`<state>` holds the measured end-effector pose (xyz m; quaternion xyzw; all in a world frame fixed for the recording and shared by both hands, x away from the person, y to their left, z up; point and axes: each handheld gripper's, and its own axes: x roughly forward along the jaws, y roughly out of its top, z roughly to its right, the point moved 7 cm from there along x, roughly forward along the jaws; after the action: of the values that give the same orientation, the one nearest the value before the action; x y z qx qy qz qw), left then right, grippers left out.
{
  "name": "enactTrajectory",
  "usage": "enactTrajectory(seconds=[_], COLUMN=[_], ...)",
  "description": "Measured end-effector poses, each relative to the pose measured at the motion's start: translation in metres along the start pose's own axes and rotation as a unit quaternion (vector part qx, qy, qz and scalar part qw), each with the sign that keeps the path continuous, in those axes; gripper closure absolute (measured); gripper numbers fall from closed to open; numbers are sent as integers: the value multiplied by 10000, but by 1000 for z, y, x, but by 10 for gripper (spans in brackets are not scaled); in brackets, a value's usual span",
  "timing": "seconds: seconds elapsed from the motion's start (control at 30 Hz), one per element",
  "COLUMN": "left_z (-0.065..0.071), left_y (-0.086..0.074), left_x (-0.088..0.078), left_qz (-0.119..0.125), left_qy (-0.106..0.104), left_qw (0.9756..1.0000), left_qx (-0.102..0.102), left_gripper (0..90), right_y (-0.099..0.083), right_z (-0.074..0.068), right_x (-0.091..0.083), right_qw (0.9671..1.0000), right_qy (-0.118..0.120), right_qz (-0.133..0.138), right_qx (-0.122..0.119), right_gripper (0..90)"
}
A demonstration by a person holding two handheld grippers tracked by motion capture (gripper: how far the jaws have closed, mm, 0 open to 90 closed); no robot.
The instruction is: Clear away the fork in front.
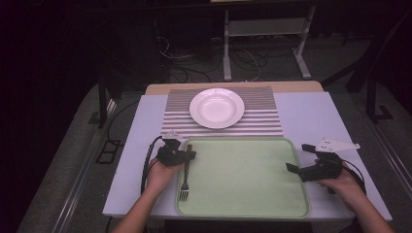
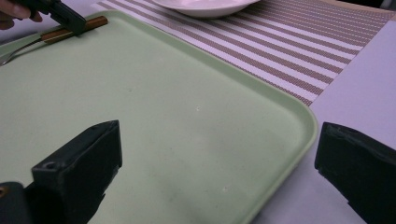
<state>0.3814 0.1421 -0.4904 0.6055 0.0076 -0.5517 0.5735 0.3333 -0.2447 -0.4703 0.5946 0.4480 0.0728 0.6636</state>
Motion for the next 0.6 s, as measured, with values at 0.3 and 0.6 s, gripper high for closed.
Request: enactTrajectory(seconds=[0.3, 0.6], left_z=[-1, 4], left_y=[0, 4], left_x=[0, -4], left_qz=[19, 167], left_qy=[26, -30], left_qw=[10000, 9997], left_qx=[59, 197], left_gripper=[858, 743], right_y=[0, 0], right_z=[0, 0], right_x=[0, 0], right_qw=[10000, 10000], right_qy=[-3, 0], right_qz=[-5, -12], right_qx=[-9, -10], right_gripper=[9, 9])
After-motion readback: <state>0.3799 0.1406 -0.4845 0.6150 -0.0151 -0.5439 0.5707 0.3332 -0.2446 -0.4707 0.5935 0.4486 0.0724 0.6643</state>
